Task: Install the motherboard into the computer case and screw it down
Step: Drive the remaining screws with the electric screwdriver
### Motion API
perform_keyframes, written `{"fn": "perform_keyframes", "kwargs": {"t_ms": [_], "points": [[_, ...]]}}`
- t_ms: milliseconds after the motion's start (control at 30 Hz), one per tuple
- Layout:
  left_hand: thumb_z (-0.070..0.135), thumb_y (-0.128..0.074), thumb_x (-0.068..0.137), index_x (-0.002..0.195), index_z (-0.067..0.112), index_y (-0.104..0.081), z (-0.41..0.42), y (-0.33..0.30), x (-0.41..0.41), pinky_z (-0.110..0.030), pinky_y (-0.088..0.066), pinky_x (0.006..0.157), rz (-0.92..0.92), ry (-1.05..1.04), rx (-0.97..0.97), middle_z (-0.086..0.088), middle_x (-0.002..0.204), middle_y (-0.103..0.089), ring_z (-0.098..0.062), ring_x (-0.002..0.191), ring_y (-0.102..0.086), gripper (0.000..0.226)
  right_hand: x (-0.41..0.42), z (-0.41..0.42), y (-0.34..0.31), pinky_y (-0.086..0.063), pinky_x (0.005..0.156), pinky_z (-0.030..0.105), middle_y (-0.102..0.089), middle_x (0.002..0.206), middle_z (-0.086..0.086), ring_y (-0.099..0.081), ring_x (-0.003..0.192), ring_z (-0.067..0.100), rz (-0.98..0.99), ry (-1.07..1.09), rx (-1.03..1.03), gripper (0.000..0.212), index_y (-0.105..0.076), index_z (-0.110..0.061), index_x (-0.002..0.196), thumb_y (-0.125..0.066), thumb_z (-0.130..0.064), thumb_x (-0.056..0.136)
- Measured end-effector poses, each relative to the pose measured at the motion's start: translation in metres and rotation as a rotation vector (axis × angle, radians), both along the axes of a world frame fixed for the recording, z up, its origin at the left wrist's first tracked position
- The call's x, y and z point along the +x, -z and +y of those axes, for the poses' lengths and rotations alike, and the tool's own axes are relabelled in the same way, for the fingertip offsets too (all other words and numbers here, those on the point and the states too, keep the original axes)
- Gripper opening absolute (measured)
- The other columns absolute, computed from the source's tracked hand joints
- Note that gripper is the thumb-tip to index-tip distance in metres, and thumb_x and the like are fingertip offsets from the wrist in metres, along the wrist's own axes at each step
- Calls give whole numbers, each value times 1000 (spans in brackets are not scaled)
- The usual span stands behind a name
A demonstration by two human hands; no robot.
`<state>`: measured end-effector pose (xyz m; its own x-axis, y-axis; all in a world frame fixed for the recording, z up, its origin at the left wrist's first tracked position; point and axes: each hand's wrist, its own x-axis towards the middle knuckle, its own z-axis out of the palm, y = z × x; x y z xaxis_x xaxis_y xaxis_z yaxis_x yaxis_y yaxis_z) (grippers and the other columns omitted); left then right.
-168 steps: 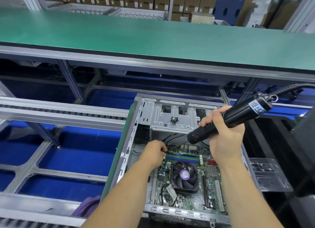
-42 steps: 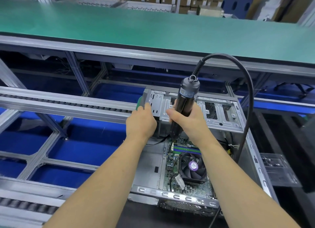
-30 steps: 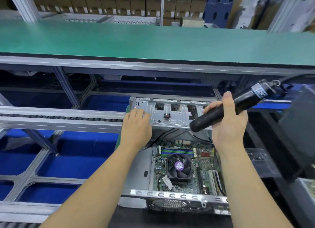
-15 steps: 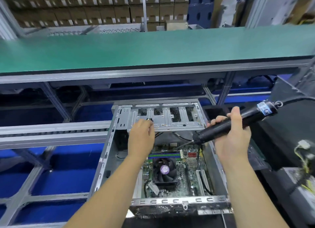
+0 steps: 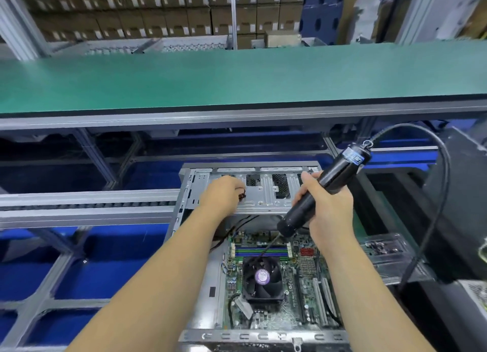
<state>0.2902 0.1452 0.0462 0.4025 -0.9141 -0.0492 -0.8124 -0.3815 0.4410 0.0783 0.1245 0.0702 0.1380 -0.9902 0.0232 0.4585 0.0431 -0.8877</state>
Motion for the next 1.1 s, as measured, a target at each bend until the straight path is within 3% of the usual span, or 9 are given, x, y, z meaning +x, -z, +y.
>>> {"fn": "perform_keyframes", "kwargs": {"t_ms": [100,200,300,467,633,767,900,1000,1100], "points": [[11,-57,95,90,21,-75,-3,-12,1,-42,-58,82,-95,55,54,-2,91,-69,-26,88,-64,20,1,-3,-2,-51,60,39,-57,67,8,-54,59,26,12,-18,6,20,-56,-16,89,-76,-10,90],[13,-62,93,93,18,-76,-5,-19,-1,-38,-57,80,-91,92,40,-4,94,-69,-25,86,-65,15,-1,-5,-5,-52,62,41,-58,67,8,-54,60,26,16,-19,-14,19,-57,-14,89,-76,-11,89],[8,-60,92,82,15,-70,-5,-20,-2,-38,-56,79,-89,126,16,-5,92,-69,-25,86,-64,16,-3,-7,-8,-51,67,44,-57,67,9,-54,60,28,-23,-20,-22,20,-56,-12,90,-76,-11,89],[8,-50,91,84,15,-62,-2,-19,-1,-35,-53,74,22,78,-87,-1,87,-64,-22,83,-61,15,-6,-7,-15,-50,67,44,-54,69,6,-54,61,25,-136,-44,-11,20,-58,-20,81,-74,-12,89],[10,-60,84,82,20,-65,19,-19,-16,-20,-50,67,196,45,-274,9,77,-63,-9,73,-59,12,-11,-9,-18,-49,67,43,-54,72,5,-52,62,24,-184,-2,-8,20,-59,-21,81,-74,-11,90],[10,-64,85,85,23,-68,55,18,-34,-9,-46,59,357,58,-167,10,75,-65,3,61,-55,13,-15,-12,-25,-49,69,43,-55,69,5,-54,62,23,-209,70,-55,18,-60,-22,83,-74,-14,92],[10,-64,83,92,14,-72,74,47,-30,-14,-43,65,252,5,-57,3,81,-68,-10,75,-61,13,-17,-9,-33,-52,65,36,-57,67,3,-56,61,21,-242,47,-124,17,-64,-27,78,-71,-19,91],[9,-64,84,94,15,-72,83,58,-28,-13,-46,68,290,-17,-82,4,81,-67,-8,75,-61,14,-17,-4,-34,-53,65,35,-58,68,2,-57,62,20,-271,15,-134,15,-59,-23,83,-71,-23,91],[10,-68,85,94,15,-74,88,62,-31,-4,-43,61,328,-33,-144,14,72,-63,3,63,-58,12,-13,1,-34,-53,66,36,-57,68,3,-57,62,22,-233,8,-134,29,-54,-20,88,-80,-32,85]]}}
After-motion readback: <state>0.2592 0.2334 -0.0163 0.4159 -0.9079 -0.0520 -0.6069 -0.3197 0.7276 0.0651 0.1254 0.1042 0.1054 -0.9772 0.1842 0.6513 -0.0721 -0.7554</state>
